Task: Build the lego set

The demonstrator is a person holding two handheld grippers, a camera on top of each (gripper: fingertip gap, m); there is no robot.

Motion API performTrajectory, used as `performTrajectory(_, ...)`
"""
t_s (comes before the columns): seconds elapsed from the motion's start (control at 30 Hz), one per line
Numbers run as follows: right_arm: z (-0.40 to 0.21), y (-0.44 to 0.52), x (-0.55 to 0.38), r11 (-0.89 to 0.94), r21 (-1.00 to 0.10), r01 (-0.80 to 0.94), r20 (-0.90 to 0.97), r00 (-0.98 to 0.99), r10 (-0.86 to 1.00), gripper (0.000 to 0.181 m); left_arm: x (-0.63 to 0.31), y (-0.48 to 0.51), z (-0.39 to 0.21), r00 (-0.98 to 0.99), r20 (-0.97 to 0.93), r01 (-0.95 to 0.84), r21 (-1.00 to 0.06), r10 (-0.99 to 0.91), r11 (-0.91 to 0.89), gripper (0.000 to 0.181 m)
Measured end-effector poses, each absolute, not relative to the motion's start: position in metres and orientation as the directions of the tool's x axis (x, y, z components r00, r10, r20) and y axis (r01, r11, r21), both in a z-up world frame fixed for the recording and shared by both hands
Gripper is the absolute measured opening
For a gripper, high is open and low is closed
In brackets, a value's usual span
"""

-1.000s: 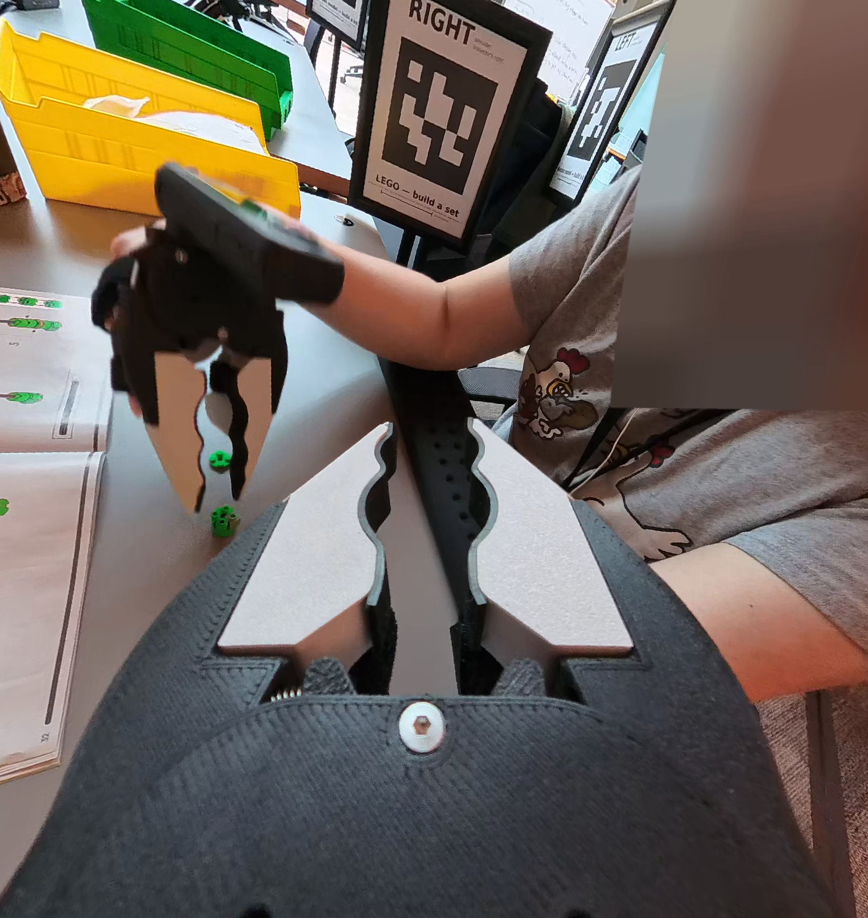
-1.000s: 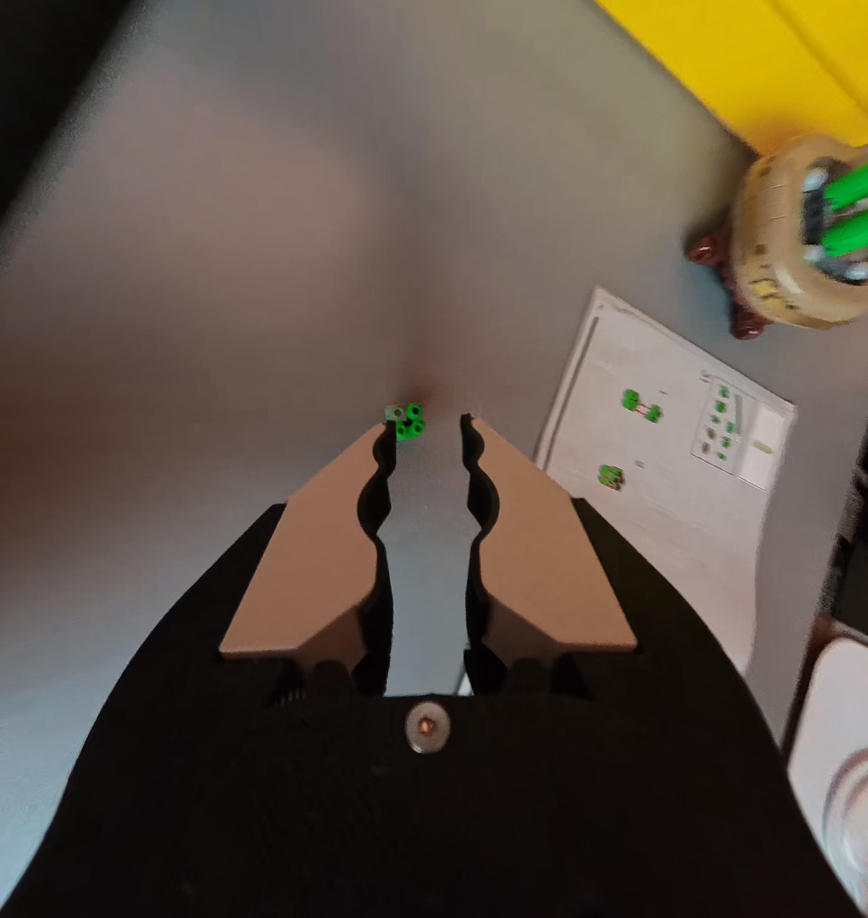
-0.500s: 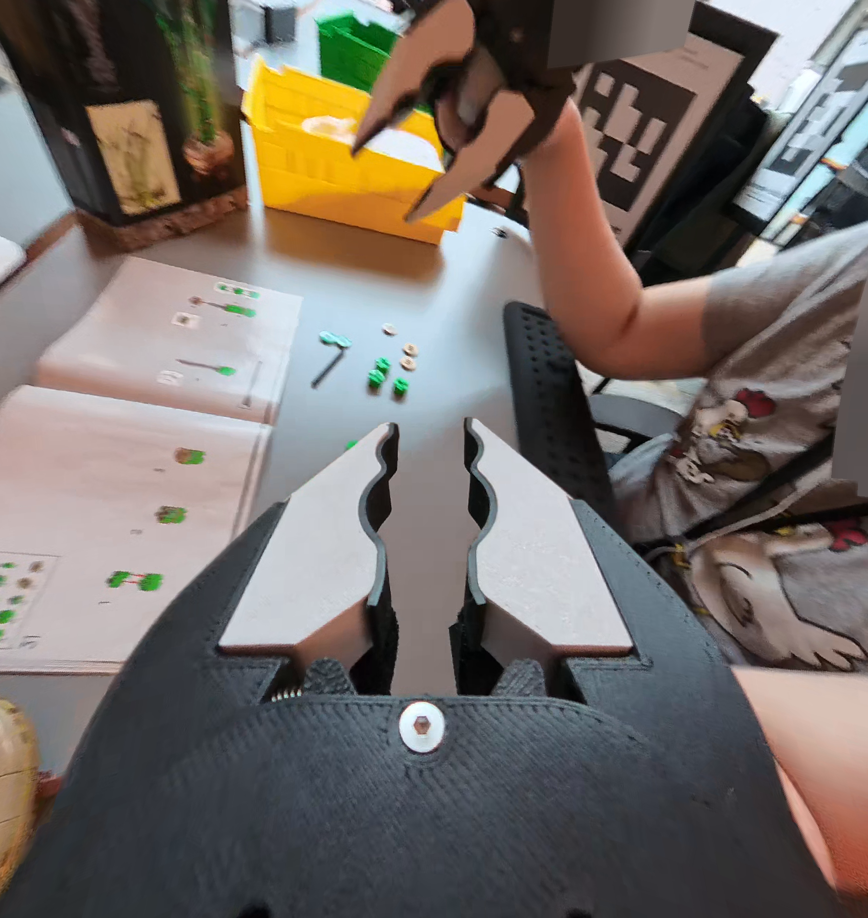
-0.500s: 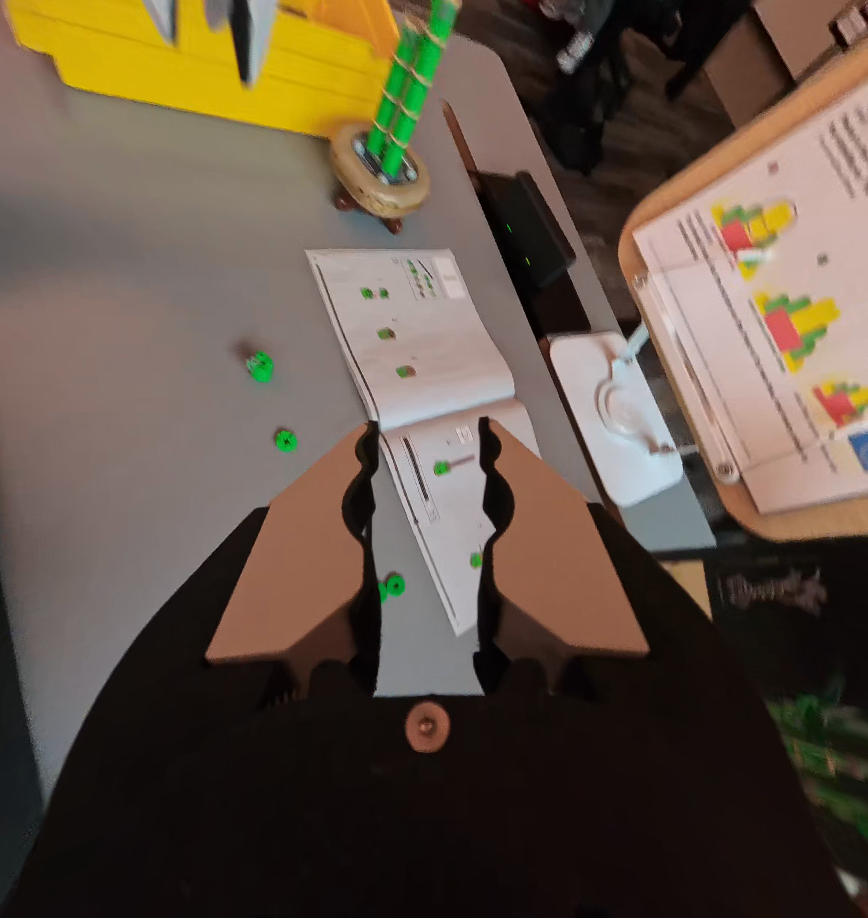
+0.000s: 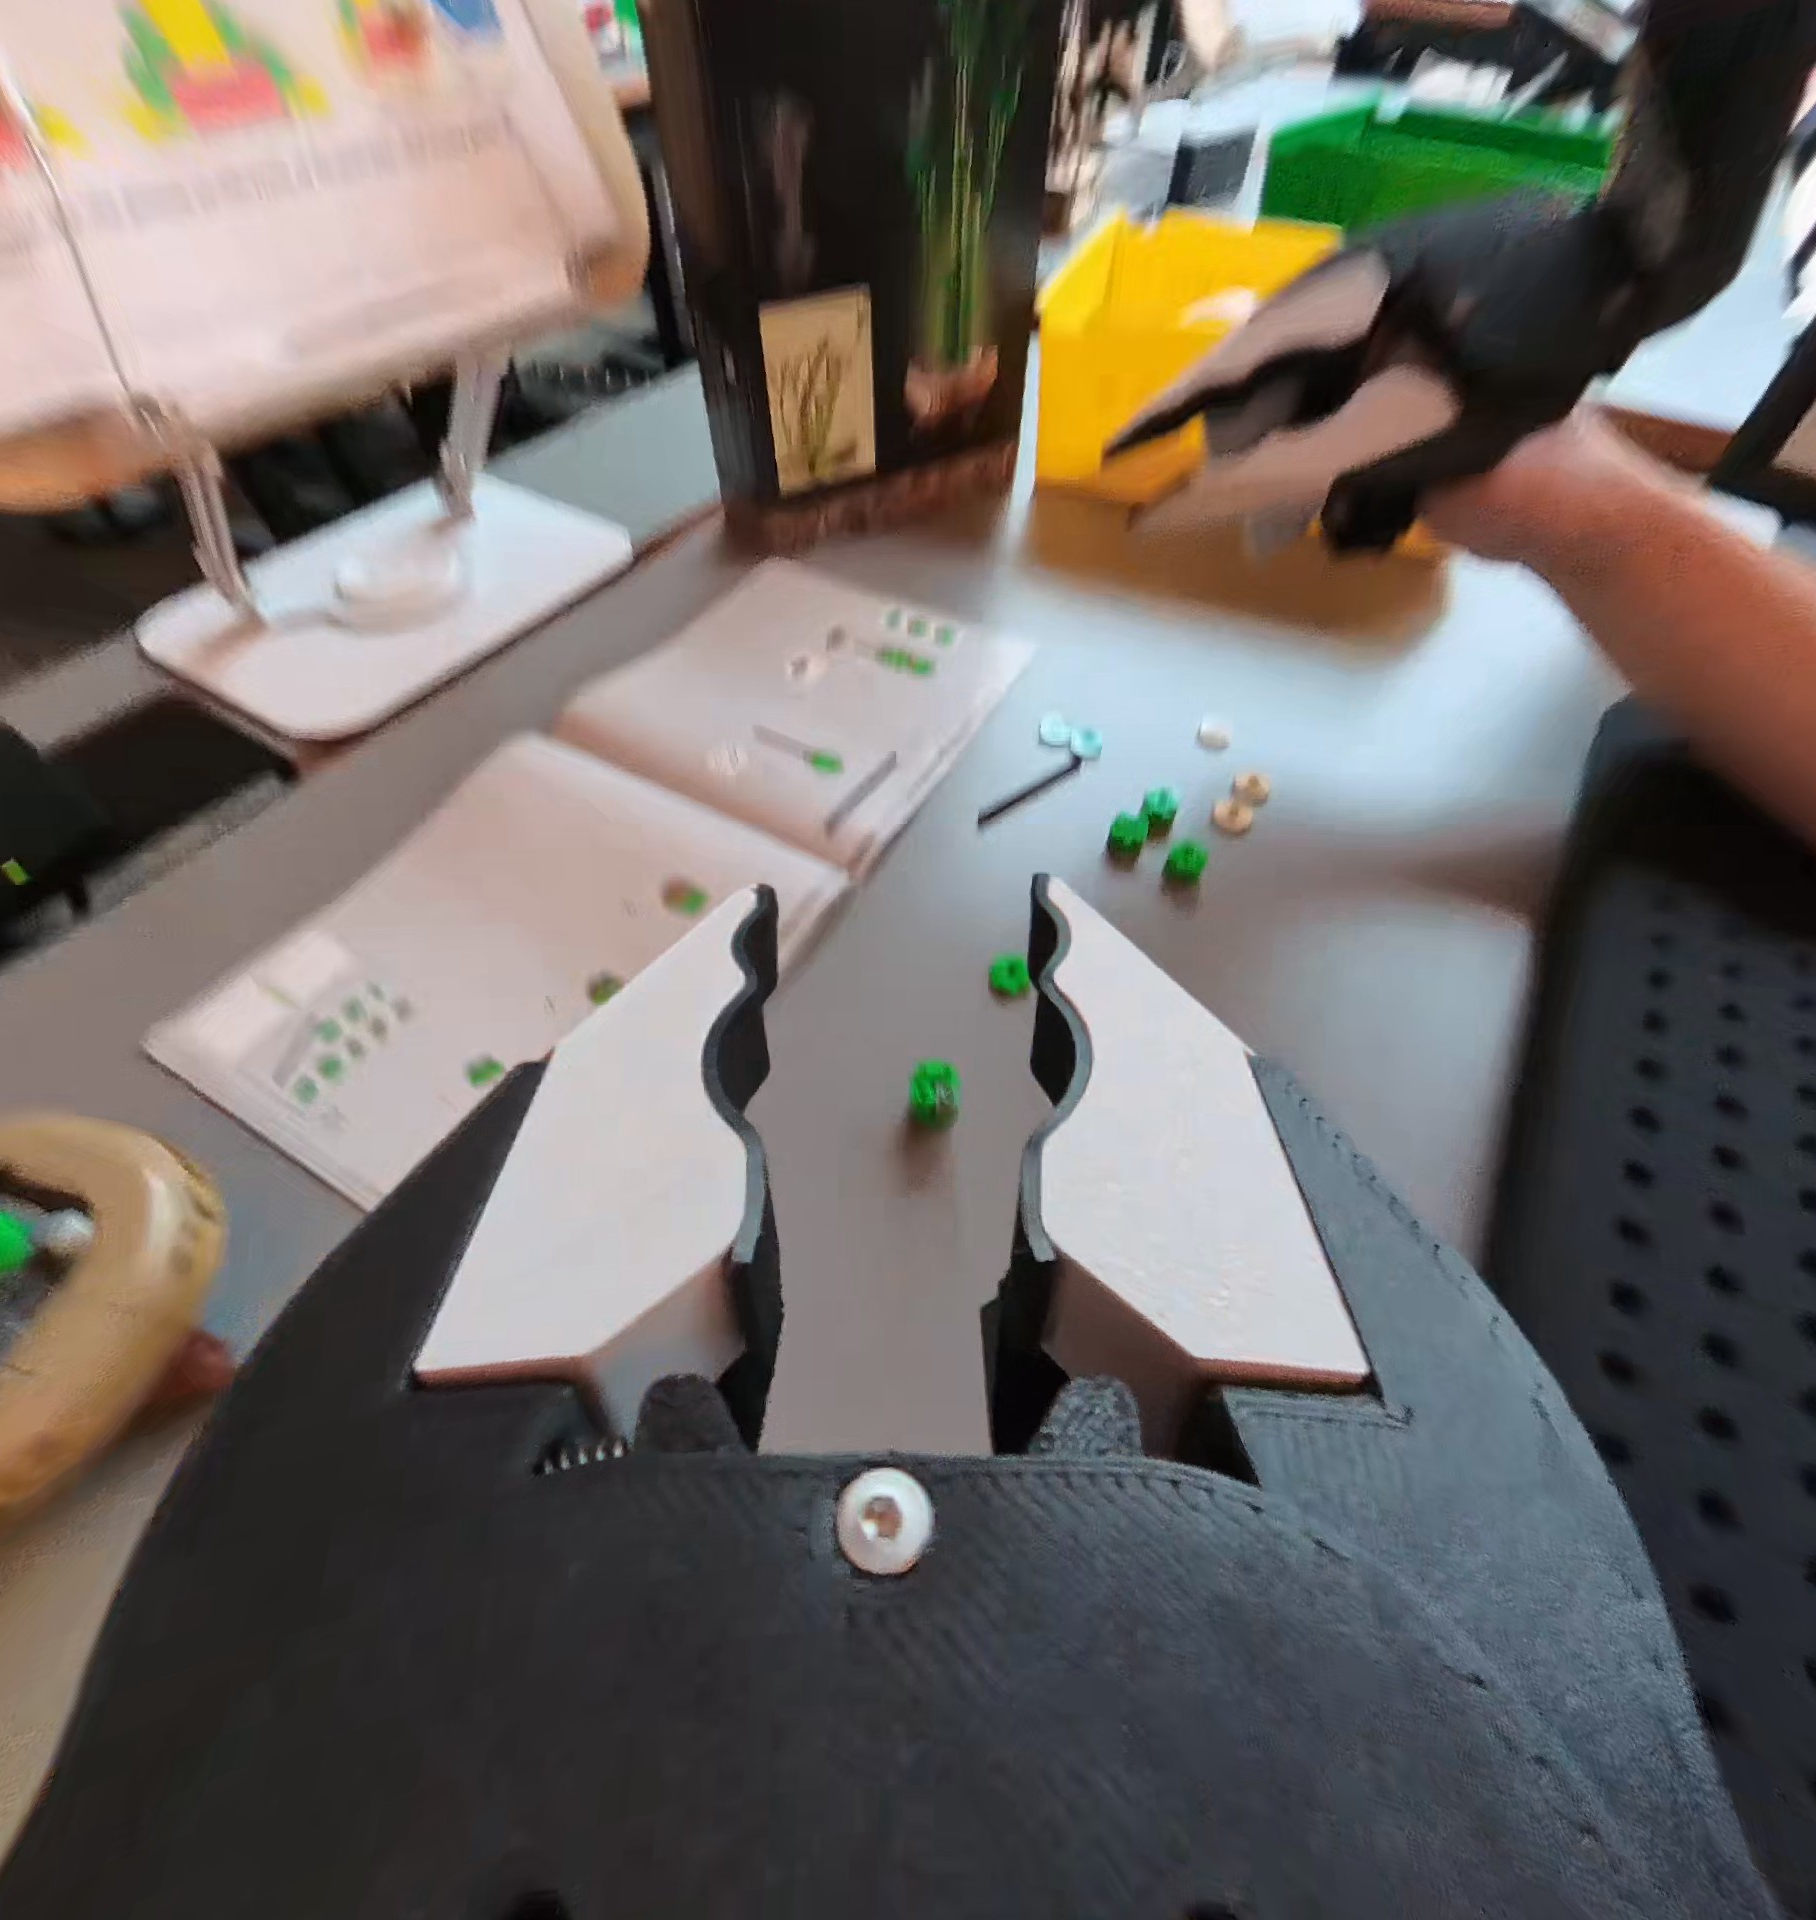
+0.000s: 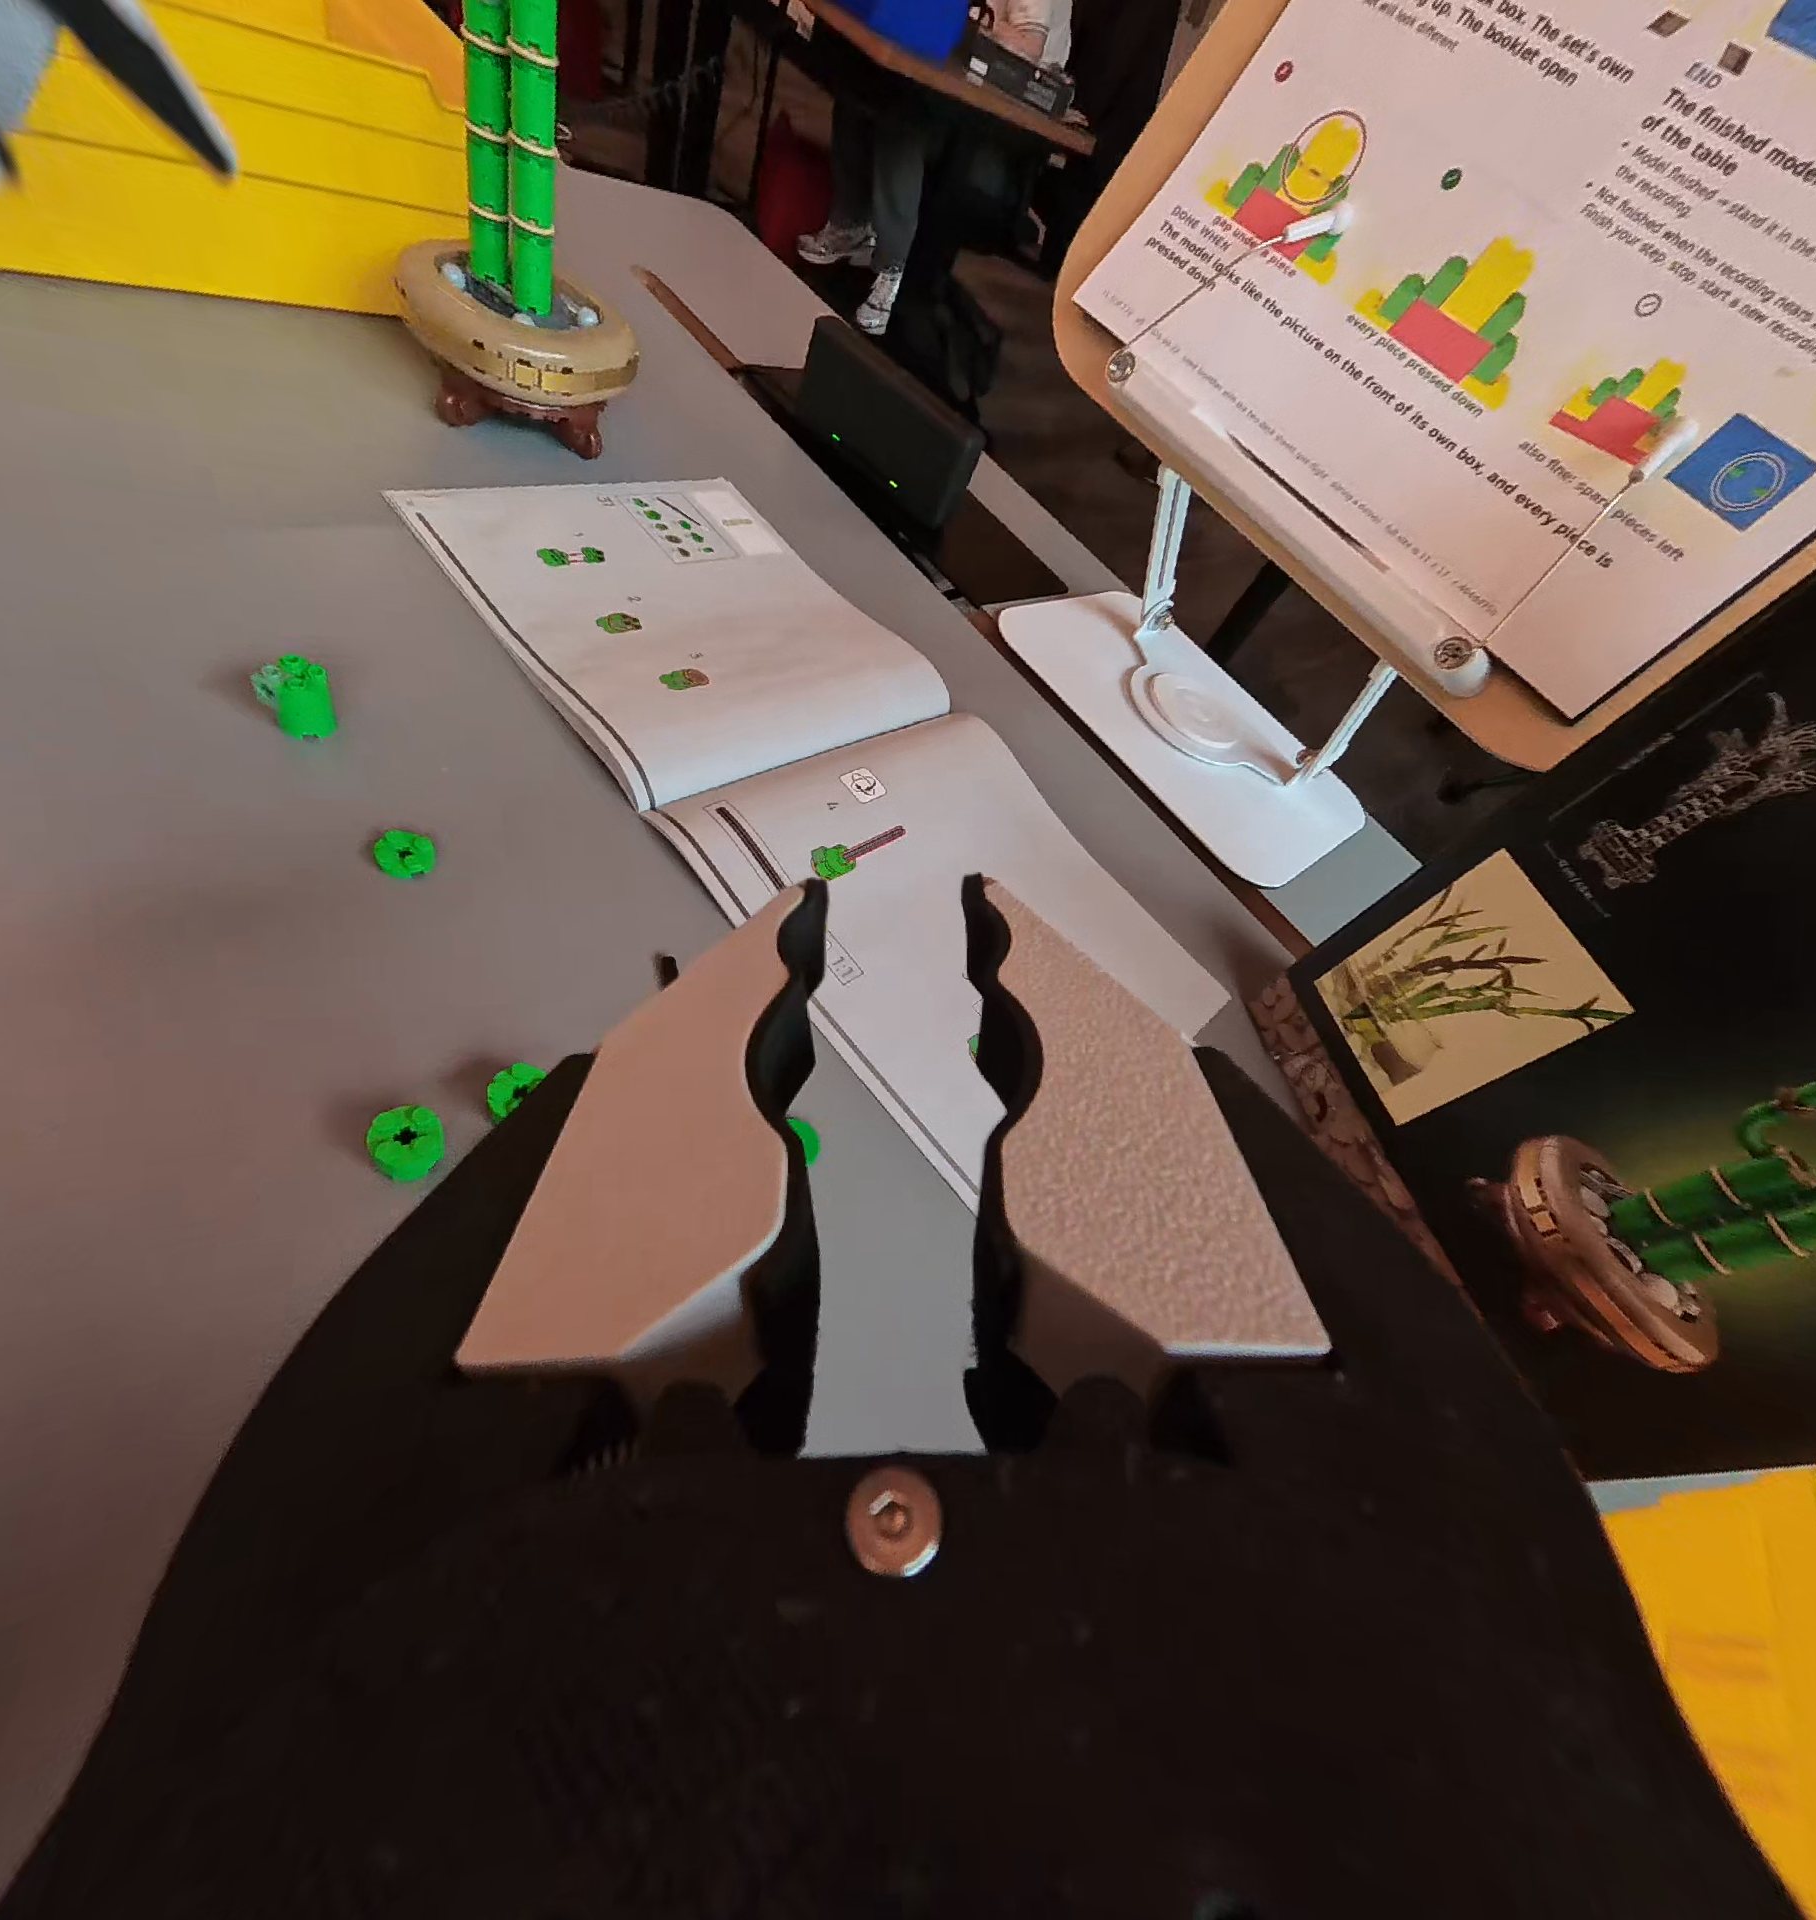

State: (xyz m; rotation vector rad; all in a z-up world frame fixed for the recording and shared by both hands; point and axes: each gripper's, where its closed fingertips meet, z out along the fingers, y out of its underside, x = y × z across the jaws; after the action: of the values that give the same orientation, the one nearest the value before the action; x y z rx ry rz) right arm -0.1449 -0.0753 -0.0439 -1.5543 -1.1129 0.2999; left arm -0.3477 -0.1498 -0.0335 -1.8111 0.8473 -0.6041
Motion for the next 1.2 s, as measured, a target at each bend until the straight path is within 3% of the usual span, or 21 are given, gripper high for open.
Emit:
performTrajectory(0.17,-0.046,-0.08,-0.148,0.117,-0.869,0.481,0.387,0.514,0.766,0.026,-0.334,-0.155,-0.109,0.628,0.098,-0.311,-0.878,-0.772,-0.365,0.045)
performTrajectory(0.43,-0.04,-0.079,-0.138,0.148,-0.867,0.475,0.418,0.535,0.734,0.021,-0.324,-0.148,-0.151,0.626,0.029,-0.448,-0.804,-0.779,-0.39,0.041)
performTrajectory(1.0,-0.041,-0.079,-0.134,0.165,-0.833,0.528,0.472,0.524,0.709,0.018,-0.329,-0.14,-0.165,0.683,0.0,-0.47,-0.766,-0.73,-0.439,0.019)
performTrajectory(1.2,-0.056,-0.108,-0.19,0.247,-0.812,0.529,0.479,0.36,0.801,0.018,-0.321,-0.149,-0.161,0.64,-0.063,-0.513,-0.777,-0.765,-0.366,0.014)
